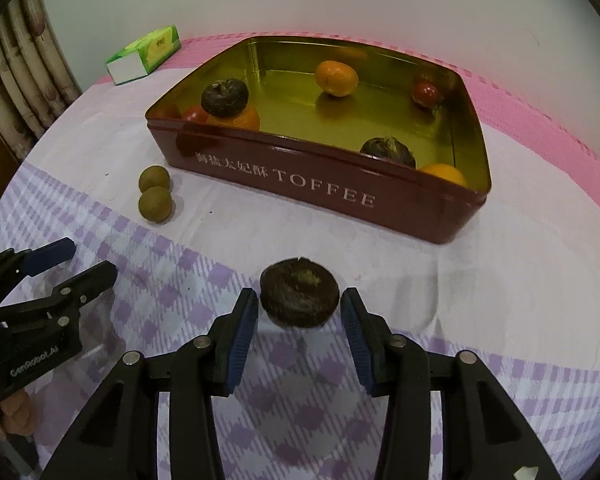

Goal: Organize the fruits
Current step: 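Grasp the last dark dried plum with the right tool, then lower the open left tool over the two olive-brown round fruits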

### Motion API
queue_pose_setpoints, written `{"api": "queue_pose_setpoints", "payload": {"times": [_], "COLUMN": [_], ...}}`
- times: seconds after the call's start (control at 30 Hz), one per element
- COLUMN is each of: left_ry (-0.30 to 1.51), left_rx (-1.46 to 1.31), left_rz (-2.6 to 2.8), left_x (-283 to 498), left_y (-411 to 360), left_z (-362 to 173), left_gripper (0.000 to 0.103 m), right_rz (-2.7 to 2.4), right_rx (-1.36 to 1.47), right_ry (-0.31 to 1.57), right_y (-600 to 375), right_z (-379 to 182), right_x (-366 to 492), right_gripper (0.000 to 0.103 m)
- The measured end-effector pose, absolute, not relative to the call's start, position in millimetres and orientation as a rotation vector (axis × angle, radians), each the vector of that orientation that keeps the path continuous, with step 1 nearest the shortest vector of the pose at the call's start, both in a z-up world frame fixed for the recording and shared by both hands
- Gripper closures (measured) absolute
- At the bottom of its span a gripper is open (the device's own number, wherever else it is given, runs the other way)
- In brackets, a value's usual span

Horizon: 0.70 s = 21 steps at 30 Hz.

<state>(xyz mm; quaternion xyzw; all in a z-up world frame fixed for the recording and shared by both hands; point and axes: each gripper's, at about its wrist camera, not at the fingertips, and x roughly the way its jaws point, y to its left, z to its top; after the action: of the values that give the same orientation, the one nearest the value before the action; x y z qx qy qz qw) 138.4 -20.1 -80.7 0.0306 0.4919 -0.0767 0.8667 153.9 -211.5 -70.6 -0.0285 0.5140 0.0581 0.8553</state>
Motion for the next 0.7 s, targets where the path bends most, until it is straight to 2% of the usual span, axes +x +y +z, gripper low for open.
{"api": "queue_pose_setpoints", "payload": {"times": [0.7], "left_ry": [1.031], "left_rx": [0.080], "left_rz": [-0.217], "left_x": [154.8], "left_y": [-55.8], "left_z": [-80.4], "left_gripper": [0.039], "right_rz": [0.022], "right_rx": [-0.026], "right_ry": [1.065], "right_y": [-253.2], "right_z": [-71.5], "right_x": [142.9], "right_gripper": [0.068]}}
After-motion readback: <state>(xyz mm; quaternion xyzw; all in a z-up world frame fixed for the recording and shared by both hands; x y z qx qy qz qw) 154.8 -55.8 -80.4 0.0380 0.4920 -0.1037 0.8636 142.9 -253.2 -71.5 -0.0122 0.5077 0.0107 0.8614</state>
